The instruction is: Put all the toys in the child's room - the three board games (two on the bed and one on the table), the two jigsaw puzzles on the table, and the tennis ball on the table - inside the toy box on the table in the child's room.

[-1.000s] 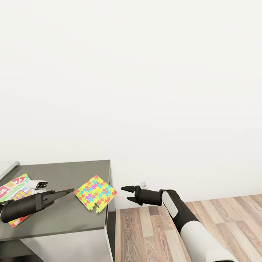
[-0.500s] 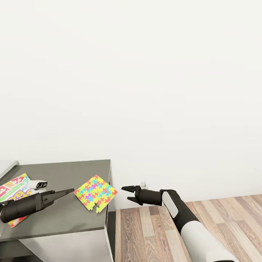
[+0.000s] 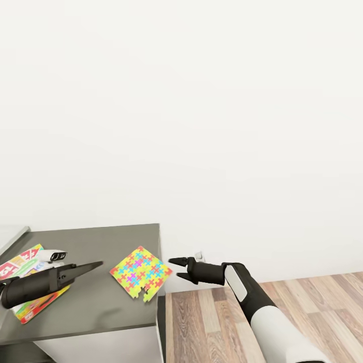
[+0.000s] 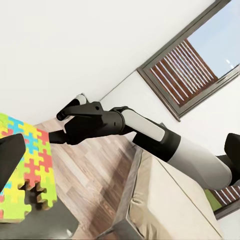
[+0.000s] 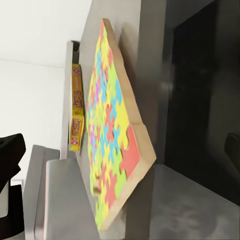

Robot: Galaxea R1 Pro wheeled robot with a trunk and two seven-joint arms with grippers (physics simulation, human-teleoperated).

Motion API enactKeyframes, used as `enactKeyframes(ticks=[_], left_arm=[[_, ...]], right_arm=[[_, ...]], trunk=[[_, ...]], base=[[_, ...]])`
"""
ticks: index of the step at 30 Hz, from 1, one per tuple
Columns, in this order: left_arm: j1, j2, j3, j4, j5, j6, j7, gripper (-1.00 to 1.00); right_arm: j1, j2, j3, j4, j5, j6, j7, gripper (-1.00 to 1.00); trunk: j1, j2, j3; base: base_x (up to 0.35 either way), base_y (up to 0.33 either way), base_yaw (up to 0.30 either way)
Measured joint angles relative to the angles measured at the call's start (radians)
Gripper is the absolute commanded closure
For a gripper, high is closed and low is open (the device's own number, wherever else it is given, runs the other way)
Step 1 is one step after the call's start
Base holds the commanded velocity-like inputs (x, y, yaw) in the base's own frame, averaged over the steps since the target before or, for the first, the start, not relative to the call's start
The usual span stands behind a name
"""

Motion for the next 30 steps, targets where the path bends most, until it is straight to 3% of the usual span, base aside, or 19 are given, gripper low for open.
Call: enactKeyframes(ticks=[30], left_arm=[[0.000, 0.000, -0.002, 0.001, 0.000, 0.000, 0.000, -1.00]], right_arm=[[0.000, 0.001, 0.000, 0.000, 0.000, 0.001, -0.003, -1.00]], trunk=[[0.000, 0.000, 0.000]], base=[[-0.022, 0.045, 0.000]])
